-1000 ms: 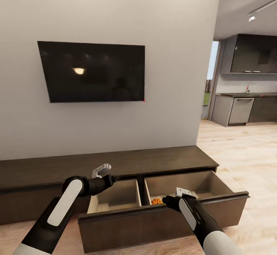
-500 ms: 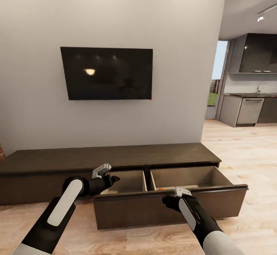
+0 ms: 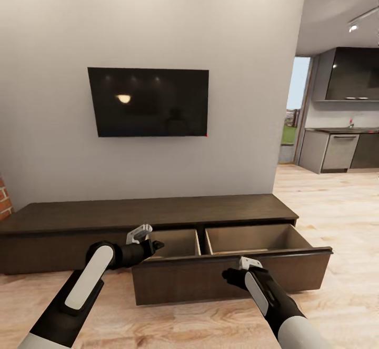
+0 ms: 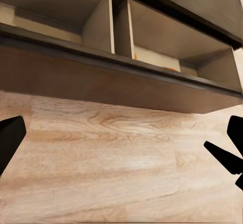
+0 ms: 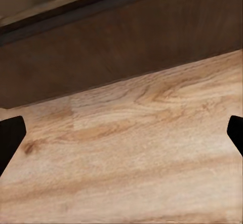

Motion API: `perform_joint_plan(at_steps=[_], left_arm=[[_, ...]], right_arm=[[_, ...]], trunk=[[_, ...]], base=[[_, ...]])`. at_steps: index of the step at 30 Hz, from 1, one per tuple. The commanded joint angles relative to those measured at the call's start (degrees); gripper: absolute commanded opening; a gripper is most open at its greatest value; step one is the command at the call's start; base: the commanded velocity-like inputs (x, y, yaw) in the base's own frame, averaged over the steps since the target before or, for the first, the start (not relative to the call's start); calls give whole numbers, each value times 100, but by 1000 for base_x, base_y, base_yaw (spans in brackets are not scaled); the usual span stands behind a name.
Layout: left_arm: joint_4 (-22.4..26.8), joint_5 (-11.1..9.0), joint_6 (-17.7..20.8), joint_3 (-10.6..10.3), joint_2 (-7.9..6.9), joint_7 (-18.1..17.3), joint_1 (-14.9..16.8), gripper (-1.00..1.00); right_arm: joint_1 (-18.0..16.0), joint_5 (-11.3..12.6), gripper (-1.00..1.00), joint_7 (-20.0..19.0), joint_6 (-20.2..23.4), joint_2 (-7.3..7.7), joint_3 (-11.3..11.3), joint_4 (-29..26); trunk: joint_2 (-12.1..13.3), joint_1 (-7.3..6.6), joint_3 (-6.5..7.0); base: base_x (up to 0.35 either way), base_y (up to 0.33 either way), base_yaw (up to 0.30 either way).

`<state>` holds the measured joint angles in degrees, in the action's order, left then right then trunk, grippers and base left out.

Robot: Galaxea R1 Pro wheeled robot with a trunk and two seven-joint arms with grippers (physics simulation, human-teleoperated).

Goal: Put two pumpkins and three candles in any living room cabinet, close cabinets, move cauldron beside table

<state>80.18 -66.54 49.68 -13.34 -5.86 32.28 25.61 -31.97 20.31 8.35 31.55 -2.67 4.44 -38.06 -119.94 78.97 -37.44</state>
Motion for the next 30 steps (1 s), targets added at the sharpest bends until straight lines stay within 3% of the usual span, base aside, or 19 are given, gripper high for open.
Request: perform_joint_plan(at_steps=[1, 11, 23, 30], left_arm=[[6, -59, -2, -10, -4, 60, 5, 100], [6, -53, -2, -11, -3, 59, 5, 100], [6, -56, -2, -11, -4, 62, 5, 100], [3, -39, -2, -11, -3, 67, 5, 100]], right_arm=[[-3, 61, 100, 53, 18, 3, 21, -9], [-3, 61, 100, 53, 18, 3, 21, -9], [-3, 69, 100, 53, 18, 3, 21, -9], [-3, 66, 100, 53, 12, 8, 27, -9]], trunk=[[-4, -3, -7], [-4, -3, -7], [-4, -3, -7], [-284, 151, -132]], base=[[-259, 0, 0], [-287, 0, 0], [-88, 0, 0], [-3, 0, 0]])
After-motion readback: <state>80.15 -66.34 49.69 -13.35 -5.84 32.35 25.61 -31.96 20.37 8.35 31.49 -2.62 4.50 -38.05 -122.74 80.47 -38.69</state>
